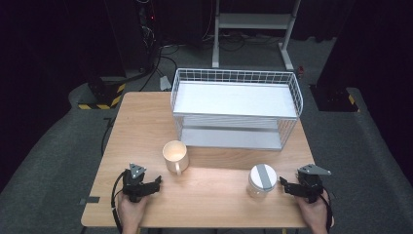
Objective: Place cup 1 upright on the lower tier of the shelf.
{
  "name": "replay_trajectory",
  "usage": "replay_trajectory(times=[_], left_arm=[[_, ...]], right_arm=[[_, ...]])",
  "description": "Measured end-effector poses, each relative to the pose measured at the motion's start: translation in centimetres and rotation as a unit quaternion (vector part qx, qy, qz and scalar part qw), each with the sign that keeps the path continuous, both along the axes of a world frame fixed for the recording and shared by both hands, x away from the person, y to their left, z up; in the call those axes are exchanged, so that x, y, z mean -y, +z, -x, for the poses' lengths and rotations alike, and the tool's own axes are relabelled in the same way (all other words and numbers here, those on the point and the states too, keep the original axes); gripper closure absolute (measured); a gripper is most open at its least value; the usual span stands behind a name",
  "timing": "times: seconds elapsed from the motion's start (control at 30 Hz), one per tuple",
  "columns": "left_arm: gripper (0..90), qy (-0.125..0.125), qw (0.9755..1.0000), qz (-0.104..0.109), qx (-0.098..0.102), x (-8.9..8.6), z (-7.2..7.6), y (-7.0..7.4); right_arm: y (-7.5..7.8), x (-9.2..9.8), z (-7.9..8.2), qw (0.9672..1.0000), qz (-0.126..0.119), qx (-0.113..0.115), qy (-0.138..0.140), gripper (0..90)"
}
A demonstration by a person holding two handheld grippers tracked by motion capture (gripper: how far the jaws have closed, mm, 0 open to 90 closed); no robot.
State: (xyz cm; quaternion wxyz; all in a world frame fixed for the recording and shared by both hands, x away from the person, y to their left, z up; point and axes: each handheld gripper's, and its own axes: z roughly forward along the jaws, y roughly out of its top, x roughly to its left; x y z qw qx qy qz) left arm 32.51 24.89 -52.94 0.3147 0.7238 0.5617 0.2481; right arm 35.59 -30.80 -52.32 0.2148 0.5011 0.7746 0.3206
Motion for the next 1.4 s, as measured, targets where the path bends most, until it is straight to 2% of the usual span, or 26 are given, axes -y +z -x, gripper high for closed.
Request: replay_trajectory(times=[0.53,0.87,1.13,1.4], left_arm=[[14.9,-0.001,1.0,0.001,-0.001,0.0,0.0,0.0],[14.9,0.0,1.0,0.001,-0.001,0.0,0.0,0.0],[14.9,0.0,1.0,0.001,-0.001,0.0,0.0,0.0],[15.0,0.0,1.0,0.001,-0.002,0.0,0.0,0.0]], right_arm=[[0.0,0.0,0.0,1.0,-0.001,-0.001,0.0,18.2],[0.0,0.0,0.0,1.0,0.001,-0.003,0.009,15.5],[0.1,0.3,0.5,0.9998,-0.02,0.005,0.007,15.8],[0.2,0.1,1.2,0.9991,-0.031,0.017,0.021,15.9]])
